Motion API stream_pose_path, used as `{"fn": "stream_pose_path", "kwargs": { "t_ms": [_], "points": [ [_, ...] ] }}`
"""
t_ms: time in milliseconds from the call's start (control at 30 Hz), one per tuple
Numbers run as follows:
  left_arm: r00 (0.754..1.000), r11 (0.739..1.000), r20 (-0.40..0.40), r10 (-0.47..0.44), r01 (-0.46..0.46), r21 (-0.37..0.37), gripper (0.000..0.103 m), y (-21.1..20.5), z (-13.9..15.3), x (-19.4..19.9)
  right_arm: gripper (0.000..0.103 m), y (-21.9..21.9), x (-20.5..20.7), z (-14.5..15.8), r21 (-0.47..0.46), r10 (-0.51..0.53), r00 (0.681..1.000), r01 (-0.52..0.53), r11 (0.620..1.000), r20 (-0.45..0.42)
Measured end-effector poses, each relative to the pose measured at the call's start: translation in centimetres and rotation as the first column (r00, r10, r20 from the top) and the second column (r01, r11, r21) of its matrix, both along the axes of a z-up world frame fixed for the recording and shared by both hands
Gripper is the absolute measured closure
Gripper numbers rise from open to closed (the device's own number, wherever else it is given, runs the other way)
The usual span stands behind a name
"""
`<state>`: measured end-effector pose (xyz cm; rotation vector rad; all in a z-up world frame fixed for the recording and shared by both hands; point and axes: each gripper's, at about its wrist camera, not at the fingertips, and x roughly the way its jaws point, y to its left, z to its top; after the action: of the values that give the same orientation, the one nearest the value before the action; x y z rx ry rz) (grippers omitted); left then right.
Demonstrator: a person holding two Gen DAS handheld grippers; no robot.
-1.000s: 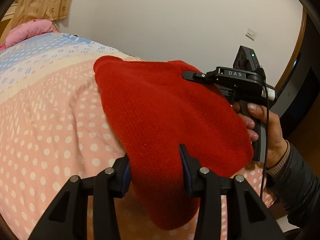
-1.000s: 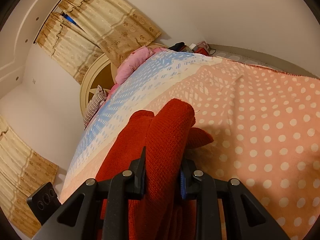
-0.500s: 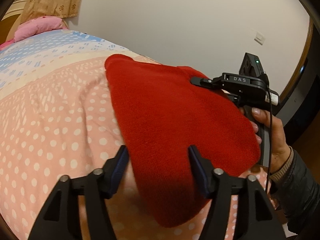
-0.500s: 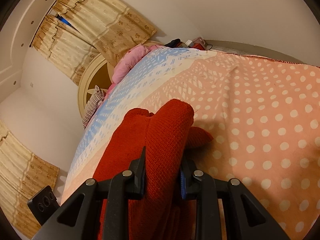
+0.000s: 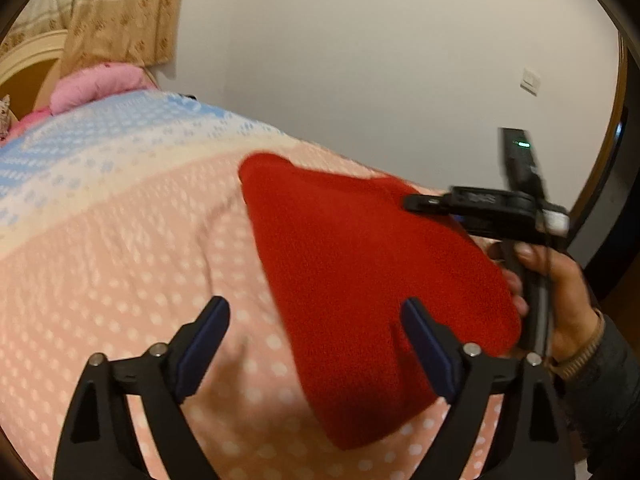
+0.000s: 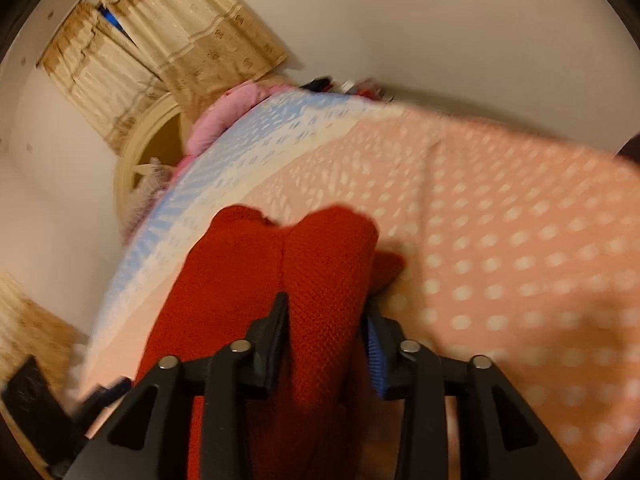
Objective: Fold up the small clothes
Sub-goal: 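Lay the fold down and open the right tool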
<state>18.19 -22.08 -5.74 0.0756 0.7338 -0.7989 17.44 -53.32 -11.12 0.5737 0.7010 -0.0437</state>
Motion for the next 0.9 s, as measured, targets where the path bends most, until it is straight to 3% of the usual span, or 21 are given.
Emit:
{"fn": "stream_pose_path", "kwargs": {
  "t_ms": [100, 167, 233, 367, 467, 533, 800, 900],
  "points": [
    [0.999, 0.999, 0.025, 0.044, -0.044, 0.016, 0.004, 0.0, 0.1, 1.2, 0.058, 1.4, -1.9, 3.1, -0.096, -0.008, 0.997, 0.016, 0.995, 0.077],
    [0.998, 0.997, 0.01, 0.062, -0.063, 0.036, 0.004, -0.2, -0.5, 2.2, 0.05, 3.1, -3.2, 4.7, -0.108, 0.05, 0.991, -0.036, 0.994, 0.126],
    [0.997, 0.995, 0.002, 0.077, -0.077, 0.056, 0.004, -0.3, -1.2, 2.8, 0.049, 5.2, -4.0, 5.3, -0.103, 0.133, 0.981, -0.119, 0.988, 0.143],
    [0.996, 0.994, -0.02, 0.082, -0.081, 0.075, 0.003, -0.3, -2.6, 3.3, 0.049, 8.5, -4.3, 3.9, -0.121, 0.258, 0.963, -0.247, 0.962, 0.085],
    [0.995, 0.994, -0.051, 0.081, -0.077, 0.075, 0.002, -0.2, -3.3, 3.7, 0.049, 8.8, -4.1, 1.5, -0.145, 0.221, 0.975, -0.217, 0.965, 0.011],
    [0.995, 0.994, -0.054, 0.087, -0.083, 0.073, 0.0, -0.2, -3.6, 3.6, 0.049, 8.3, -4.3, 0.7, -0.109, 0.212, 0.977, -0.208, 0.972, 0.028],
    [0.991, 0.99, -0.044, 0.126, -0.123, 0.062, 0.0, -0.1, -4.0, 3.1, 0.049, 9.0, -5.3, -0.2, -0.134, 0.182, 0.979, -0.17, 0.976, 0.09],
    [0.989, 0.989, -0.052, 0.139, -0.136, 0.056, 0.0, 0.1, -3.8, 2.7, 0.049, 8.5, -5.2, -0.2, -0.096, 0.182, 0.979, -0.173, 0.98, 0.093]
  ]
}}
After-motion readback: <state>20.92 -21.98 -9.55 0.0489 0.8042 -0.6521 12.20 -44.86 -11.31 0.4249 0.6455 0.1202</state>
